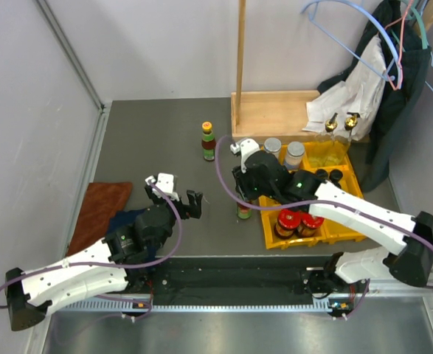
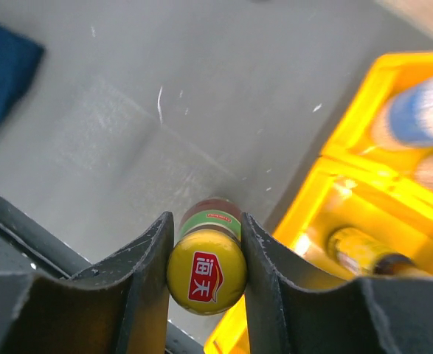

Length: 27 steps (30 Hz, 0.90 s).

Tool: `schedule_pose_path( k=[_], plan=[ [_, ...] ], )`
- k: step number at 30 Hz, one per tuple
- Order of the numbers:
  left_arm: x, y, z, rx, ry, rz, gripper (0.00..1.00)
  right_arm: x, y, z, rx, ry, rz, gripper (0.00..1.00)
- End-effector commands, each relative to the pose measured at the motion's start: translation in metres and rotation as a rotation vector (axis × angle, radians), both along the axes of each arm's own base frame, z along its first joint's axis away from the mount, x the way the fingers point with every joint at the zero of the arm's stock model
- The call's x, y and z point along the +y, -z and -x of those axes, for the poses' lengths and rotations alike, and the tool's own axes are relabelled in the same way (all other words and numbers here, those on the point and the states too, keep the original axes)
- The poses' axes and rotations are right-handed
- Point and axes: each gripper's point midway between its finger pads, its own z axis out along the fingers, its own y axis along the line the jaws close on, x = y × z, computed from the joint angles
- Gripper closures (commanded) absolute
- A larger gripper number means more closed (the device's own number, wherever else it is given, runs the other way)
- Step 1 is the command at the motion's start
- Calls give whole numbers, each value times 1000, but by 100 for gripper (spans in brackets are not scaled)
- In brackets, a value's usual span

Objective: Organize the condiment bottles
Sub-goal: Pick up the bottle from the center of the board, then place the bottle in the storage box.

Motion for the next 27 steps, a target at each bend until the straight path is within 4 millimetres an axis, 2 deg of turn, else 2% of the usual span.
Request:
schedule_pose_path(
  k=[1,5,6,8,13,20,23,27],
  plan=[
    [2,-19,-3,-22,-28,37,1,-19,-140,-5,-247,110,-291,100],
    [4,-20,-3,-26,-33,42,1,-70,-180,-4,-340,273,-321,100],
    [3,-21,-3,-26,-31,43,1,-83,-179,-3,-346,306,-294,100],
    [3,-21,-3,-29,-31,42,1,-115,-191,-2,-392,417,-282,100],
    [1,-24,-4,-35,-27,44,1,-184,-194,7,-447,646,-194,100],
    [-5,-25,-7,-33,-20,32,1,-269,-197,41,-489,901,-250,100],
    [-8,-25,-8,-36,-15,39,1,-290,-188,51,-485,958,-233,100],
    [-15,-26,-9,-41,5,37,1,-307,-172,61,-465,1016,-206,100]
  ],
)
